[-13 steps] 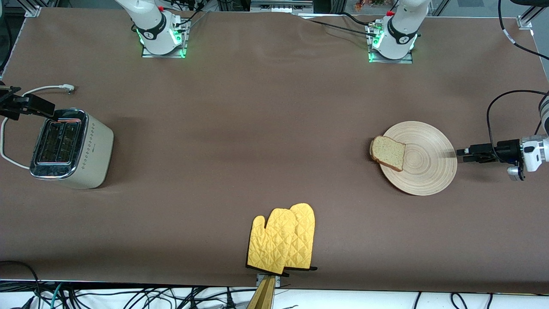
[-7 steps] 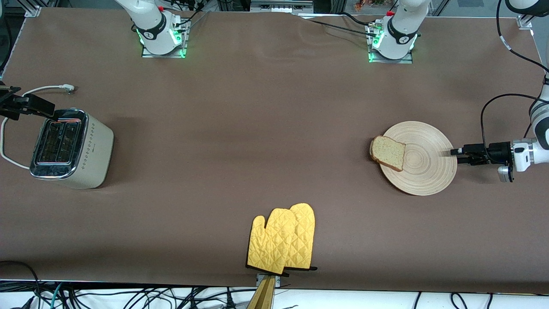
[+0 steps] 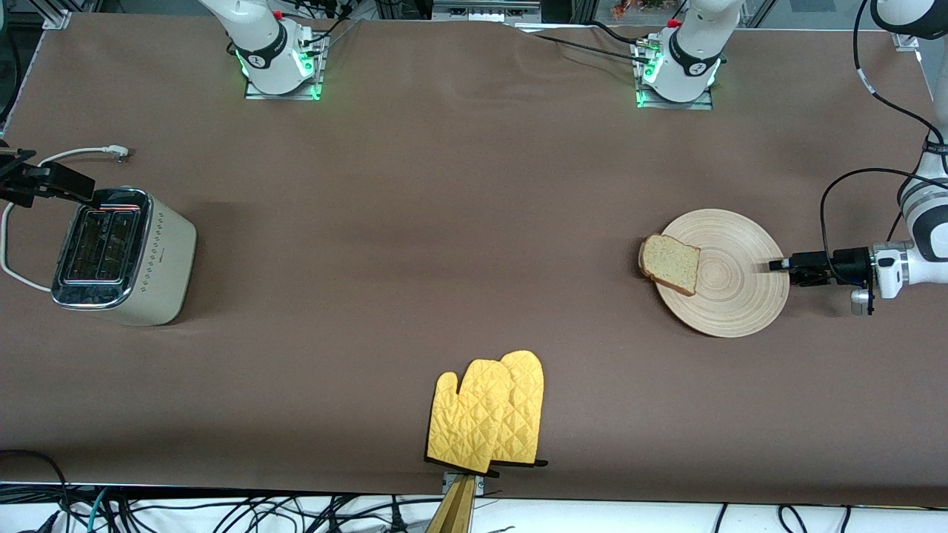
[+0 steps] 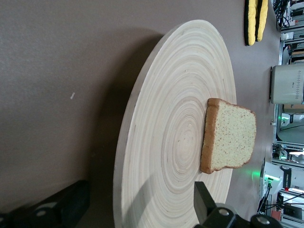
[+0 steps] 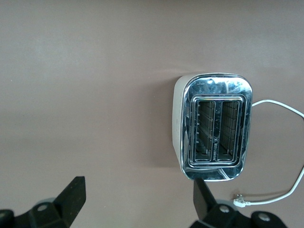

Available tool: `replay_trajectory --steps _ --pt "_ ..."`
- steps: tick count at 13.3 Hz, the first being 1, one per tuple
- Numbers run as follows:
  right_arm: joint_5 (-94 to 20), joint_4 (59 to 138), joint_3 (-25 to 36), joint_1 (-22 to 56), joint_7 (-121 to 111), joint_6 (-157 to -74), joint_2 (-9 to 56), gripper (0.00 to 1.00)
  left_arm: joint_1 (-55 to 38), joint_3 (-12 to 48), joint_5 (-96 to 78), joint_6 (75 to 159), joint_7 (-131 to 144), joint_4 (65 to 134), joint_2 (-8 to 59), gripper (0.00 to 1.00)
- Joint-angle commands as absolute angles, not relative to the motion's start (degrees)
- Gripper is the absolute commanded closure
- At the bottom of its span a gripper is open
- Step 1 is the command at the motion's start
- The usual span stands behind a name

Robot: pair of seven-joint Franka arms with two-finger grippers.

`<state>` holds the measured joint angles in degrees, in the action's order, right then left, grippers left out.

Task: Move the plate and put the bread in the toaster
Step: 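Reach the left gripper toward the rim of the wooden plate, then close the left gripper on the wooden plate rim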

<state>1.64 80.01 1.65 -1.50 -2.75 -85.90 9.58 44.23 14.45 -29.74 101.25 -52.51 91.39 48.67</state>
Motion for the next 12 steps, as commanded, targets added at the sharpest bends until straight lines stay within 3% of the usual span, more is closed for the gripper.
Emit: replay_trajectory --steps 1,3,9,12 --pt "0.8 78.3 1.5 -2.0 -3.4 -85.4 10.4 0.0 44.7 14.7 -31.6 100.1 -54.1 90.8 49.5 0.16" --pt "0.8 78.3 1.4 -2.0 -3.4 -85.4 10.4 0.0 44.7 14.7 -31.6 100.0 -54.1 91.0 49.6 0.3" --pt "0.7 78.3 1.5 -2.0 -3.4 -85.3 10.4 0.0 44.6 14.8 -32.2 99.9 -54.1 91.9 50.2 0.53" --pt "0.7 78.3 1.4 -1.9 -3.3 -85.4 10.4 0.0 44.6 14.8 -32.3 99.9 -54.1 92.8 50.6 0.76"
